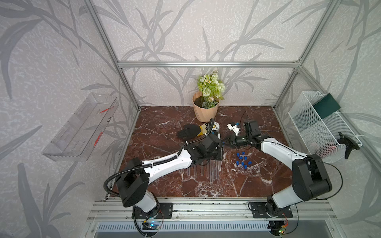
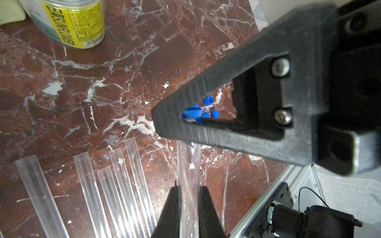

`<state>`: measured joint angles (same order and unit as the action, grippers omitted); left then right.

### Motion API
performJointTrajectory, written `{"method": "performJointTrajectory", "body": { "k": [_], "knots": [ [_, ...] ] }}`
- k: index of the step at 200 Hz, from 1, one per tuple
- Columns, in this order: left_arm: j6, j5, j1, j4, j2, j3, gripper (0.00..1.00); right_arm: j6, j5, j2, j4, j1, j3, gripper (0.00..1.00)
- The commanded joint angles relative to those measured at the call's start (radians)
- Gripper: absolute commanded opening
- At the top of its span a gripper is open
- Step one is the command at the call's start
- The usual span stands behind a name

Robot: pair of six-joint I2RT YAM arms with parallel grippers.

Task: Remove stoppers from test tubes
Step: Open the stopper on the test tube.

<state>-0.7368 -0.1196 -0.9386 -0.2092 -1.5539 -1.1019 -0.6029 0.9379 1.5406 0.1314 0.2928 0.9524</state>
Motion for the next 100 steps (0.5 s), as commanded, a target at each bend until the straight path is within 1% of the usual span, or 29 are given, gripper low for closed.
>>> {"method": "performJointTrajectory", "body": {
  "k": [1,54,57,62,100],
  "knots": [
    [-0.025,-0.008,-0.019,-0.143,0.025,0.043,0.11,-0.008,-0.035,0.001,-0.105,-0.047,0.051,0.03],
    [-0.023,-0.007,-0.022,-0.147,0.020,0.040,0.10,-0.028,-0.026,-0.007,-0.138,-0.057,0.044,0.03],
    [-0.023,-0.007,-0.022,-0.147,0.020,0.040,0.10,-0.057,-0.025,-0.007,-0.144,-0.058,0.044,0.03],
    [-0.023,-0.007,-0.022,-0.148,0.020,0.040,0.10,-0.067,-0.024,-0.008,-0.151,-0.059,0.041,0.03],
    [-0.022,-0.006,-0.023,-0.148,0.020,0.040,0.10,-0.099,-0.019,-0.005,-0.182,-0.072,0.041,0.03]
  ]
}}
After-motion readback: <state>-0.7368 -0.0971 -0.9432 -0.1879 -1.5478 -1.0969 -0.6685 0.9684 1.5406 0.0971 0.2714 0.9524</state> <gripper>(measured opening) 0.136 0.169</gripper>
